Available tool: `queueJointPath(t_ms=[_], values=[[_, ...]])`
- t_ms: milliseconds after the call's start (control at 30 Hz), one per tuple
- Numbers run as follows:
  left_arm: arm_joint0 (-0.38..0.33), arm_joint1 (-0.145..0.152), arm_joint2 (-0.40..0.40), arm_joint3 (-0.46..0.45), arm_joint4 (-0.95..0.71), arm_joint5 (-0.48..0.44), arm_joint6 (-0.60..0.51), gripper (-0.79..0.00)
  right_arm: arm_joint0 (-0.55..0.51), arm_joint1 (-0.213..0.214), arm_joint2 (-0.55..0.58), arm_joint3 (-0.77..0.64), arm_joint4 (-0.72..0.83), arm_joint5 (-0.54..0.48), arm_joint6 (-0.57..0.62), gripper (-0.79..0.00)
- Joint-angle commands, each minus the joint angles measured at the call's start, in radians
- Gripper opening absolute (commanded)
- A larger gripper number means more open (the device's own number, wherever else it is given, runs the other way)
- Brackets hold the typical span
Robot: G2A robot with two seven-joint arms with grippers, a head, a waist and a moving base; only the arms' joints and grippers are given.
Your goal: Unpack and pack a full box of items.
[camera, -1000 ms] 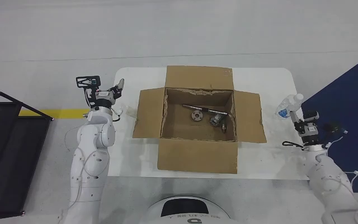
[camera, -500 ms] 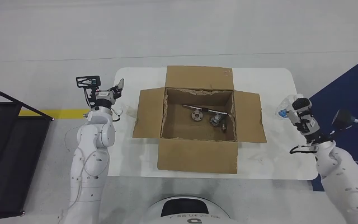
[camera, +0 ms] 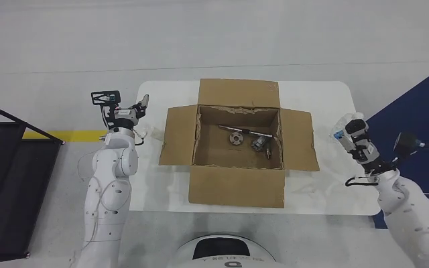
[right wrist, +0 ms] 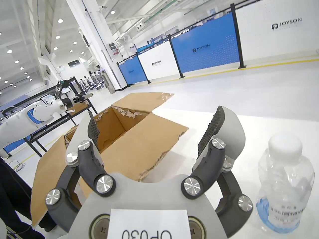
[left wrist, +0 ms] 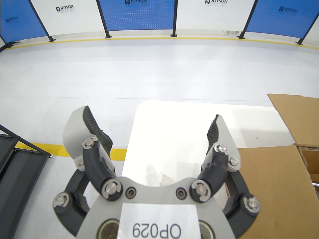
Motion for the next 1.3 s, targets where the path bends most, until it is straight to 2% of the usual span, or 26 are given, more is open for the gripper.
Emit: queueJointPath(t_ms=[0, 167, 267, 300, 367, 467, 500, 533, 633, 667, 700, 800, 967, 1133, 1267], values=[[0.000, 0.000, 0.000, 0.000, 0.000, 0.000, 0.000, 0.000, 0.037, 0.005, -0.004, -0.024, 0.019, 0.000, 0.046, 0.000], [0.000, 0.000, 0.000, 0.000, 0.000, 0.000, 0.000, 0.000, -0.001, 0.032, 0.050, -0.240, -0.179, 0.000, 0.039, 0.000], [0.000, 0.000, 0.000, 0.000, 0.000, 0.000, 0.000, 0.000, -0.025, 0.050, 0.034, -0.398, -0.294, 0.000, 0.088, 0.000], [0.000, 0.000, 0.000, 0.000, 0.000, 0.000, 0.000, 0.000, -0.025, 0.055, 0.021, -0.430, -0.316, 0.000, 0.116, -0.025], [0.000, 0.000, 0.000, 0.000, 0.000, 0.000, 0.000, 0.000, -0.010, 0.068, -0.032, -0.501, -0.349, 0.000, 0.188, -0.105], [0.000, 0.000, 0.000, 0.000, 0.000, 0.000, 0.000, 0.000, 0.046, 0.090, -0.127, -0.547, -0.343, 0.000, 0.316, -0.166], [0.000, 0.000, 0.000, 0.000, 0.000, 0.000, 0.000, 0.000, 0.073, 0.096, -0.161, -0.551, -0.337, 0.000, 0.371, -0.246], [0.000, 0.000, 0.000, 0.000, 0.000, 0.000, 0.000, 0.000, 0.105, 0.101, -0.193, -0.551, -0.328, 0.000, 0.432, -0.280], [0.000, 0.000, 0.000, 0.000, 0.000, 0.000, 0.000, 0.000, 0.211, 0.099, -0.294, -0.522, -0.254, 0.000, 0.603, -0.299], [0.000, 0.000, 0.000, 0.000, 0.000, 0.000, 0.000, 0.000, 0.250, 0.095, -0.325, -0.511, -0.227, 0.000, 0.651, -0.305], [0.000, 0.000, 0.000, 0.000, 0.000, 0.000, 0.000, 0.000, 0.286, 0.089, -0.353, -0.493, -0.200, 0.003, 0.695, -0.271], [0.000, 0.000, 0.000, 0.000, 0.000, 0.000, 0.000, 0.000, 0.372, 0.063, -0.424, -0.491, -0.190, 0.141, 0.805, -0.200], [0.000, 0.000, 0.000, 0.000, 0.000, 0.000, 0.000, 0.000, 0.488, 0.016, -0.542, -0.458, -0.192, 0.256, 0.910, -0.117], [0.000, 0.000, 0.000, 0.000, 0.000, 0.000, 0.000, 0.000, 0.588, -0.045, -0.670, -0.404, -0.278, 0.436, 0.964, -0.135], [0.000, 0.000, 0.000, 0.000, 0.000, 0.000, 0.000, 0.000, 0.647, -0.098, -0.775, -0.353, -0.350, 0.525, 0.976, -0.175]])
